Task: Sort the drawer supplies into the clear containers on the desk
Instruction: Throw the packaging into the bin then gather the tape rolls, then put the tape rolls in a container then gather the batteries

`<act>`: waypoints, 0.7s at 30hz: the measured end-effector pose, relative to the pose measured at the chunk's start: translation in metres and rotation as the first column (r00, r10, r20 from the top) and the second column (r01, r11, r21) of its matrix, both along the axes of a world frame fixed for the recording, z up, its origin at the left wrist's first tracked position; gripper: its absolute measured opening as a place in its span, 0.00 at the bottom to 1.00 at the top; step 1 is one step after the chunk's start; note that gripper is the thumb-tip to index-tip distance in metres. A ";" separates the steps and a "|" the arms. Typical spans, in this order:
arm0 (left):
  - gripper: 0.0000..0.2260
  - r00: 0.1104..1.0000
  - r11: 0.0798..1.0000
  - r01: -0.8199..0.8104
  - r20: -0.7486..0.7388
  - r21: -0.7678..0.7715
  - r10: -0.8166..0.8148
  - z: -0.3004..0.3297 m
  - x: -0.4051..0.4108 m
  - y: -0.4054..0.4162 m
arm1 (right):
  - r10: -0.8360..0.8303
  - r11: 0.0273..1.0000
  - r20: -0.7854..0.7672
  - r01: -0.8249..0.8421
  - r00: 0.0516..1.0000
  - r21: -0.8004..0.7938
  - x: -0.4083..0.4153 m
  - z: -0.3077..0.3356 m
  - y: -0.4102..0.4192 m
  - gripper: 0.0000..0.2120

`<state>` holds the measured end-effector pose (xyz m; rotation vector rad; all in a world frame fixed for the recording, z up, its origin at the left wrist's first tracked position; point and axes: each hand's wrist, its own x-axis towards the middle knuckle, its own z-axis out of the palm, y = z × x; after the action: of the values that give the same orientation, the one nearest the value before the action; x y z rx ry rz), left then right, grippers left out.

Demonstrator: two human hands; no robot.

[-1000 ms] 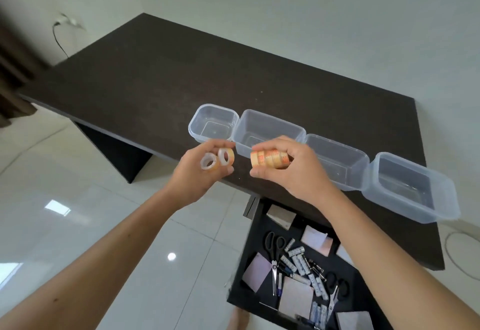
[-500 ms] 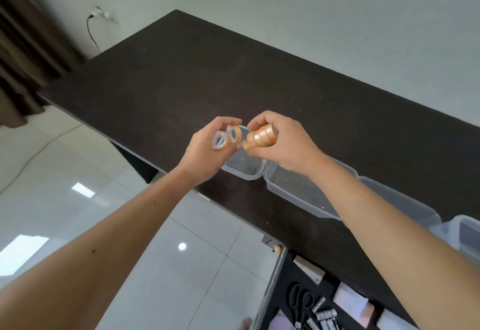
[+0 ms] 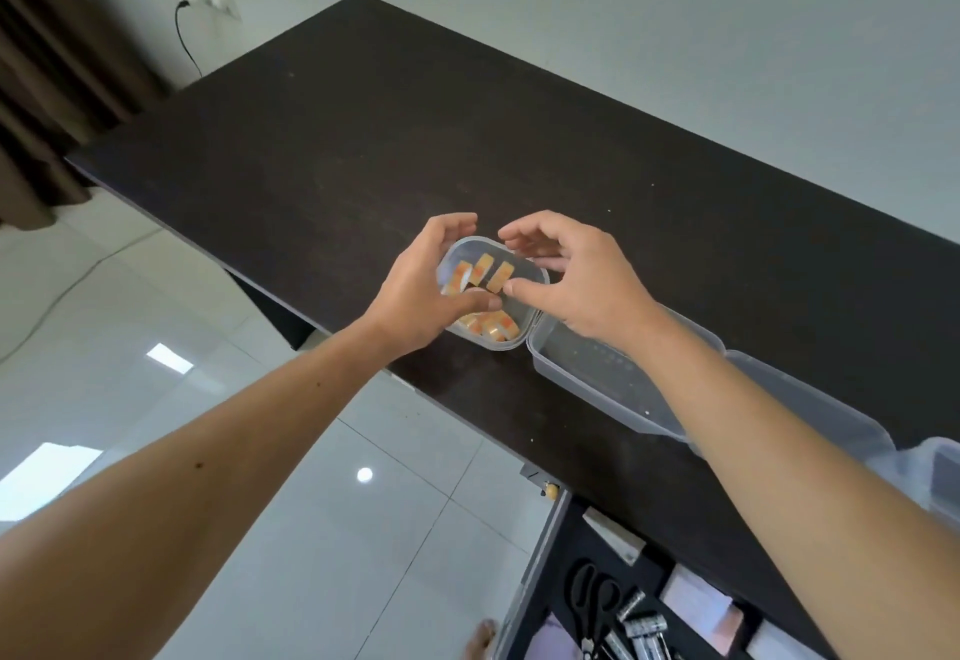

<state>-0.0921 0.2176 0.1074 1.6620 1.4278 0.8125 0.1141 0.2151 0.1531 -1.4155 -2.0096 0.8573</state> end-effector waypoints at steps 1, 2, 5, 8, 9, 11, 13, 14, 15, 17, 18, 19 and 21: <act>0.37 1.000 1.000 0.005 -0.018 0.006 -0.005 0.000 0.001 -0.002 | -0.003 1.000 -0.007 0.003 1.000 0.012 0.002 0.001 -0.004 0.20; 0.36 0.999 1.000 0.009 -0.037 0.016 -0.008 0.000 0.002 -0.004 | -0.011 1.000 -0.005 0.011 1.000 0.027 0.004 0.002 -0.008 0.19; 0.33 0.998 0.999 0.004 -0.064 0.055 0.000 0.005 0.002 -0.013 | -0.046 0.997 0.016 0.045 0.999 0.064 0.009 0.006 -0.023 0.18; 0.29 0.997 0.993 -0.011 -0.077 0.117 0.021 0.013 -0.003 -0.025 | -0.091 0.991 0.017 0.088 0.996 0.100 0.018 0.014 -0.046 0.17; 0.28 0.997 0.990 -0.027 -0.065 0.136 0.036 0.016 -0.005 -0.030 | -0.105 0.988 0.009 0.103 0.994 0.117 0.021 0.017 -0.056 0.16; 0.27 0.996 0.980 -0.074 -0.028 0.183 0.080 0.021 -0.009 -0.046 | -0.130 0.981 -0.020 0.132 0.991 0.139 0.030 0.022 -0.080 0.15; 0.26 0.995 0.969 -0.099 0.004 0.228 0.101 0.026 -0.011 -0.068 | -0.164 0.976 -0.037 0.167 0.986 0.137 0.042 0.025 -0.109 0.15; 0.25 0.995 0.964 -0.100 0.013 0.246 0.100 0.028 -0.012 -0.080 | -0.183 0.974 -0.037 0.186 0.982 0.131 0.047 0.025 -0.124 0.15; 0.24 0.996 0.960 -0.093 0.019 0.263 0.092 0.029 -0.013 -0.092 | -0.205 0.970 -0.040 0.209 0.978 0.124 0.054 0.023 -0.140 0.15; 0.22 0.998 0.949 -0.069 0.029 0.309 0.063 0.029 -0.015 -0.113 | -0.251 0.960 -0.056 0.256 0.966 0.111 0.067 0.015 -0.175 0.14; 0.21 0.998 0.945 -0.058 0.026 0.323 0.052 0.028 -0.015 -0.124 | -0.268 0.957 -0.057 0.273 0.962 0.101 0.073 0.009 -0.193 0.14; 0.21 0.999 0.945 -0.043 0.017 0.325 0.039 0.027 -0.015 -0.134 | -0.280 0.955 -0.050 0.283 0.959 0.084 0.079 0.003 -0.211 0.13; 0.19 1.000 0.950 0.000 -0.002 0.313 0.001 0.023 -0.010 -0.157 | -0.302 0.953 -0.032 0.303 0.953 0.029 0.091 -0.009 -0.249 0.13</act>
<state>-0.1017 0.0608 0.1303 1.8974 1.3530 1.0831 0.2052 -0.0338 0.1440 -1.6290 -1.7169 0.7000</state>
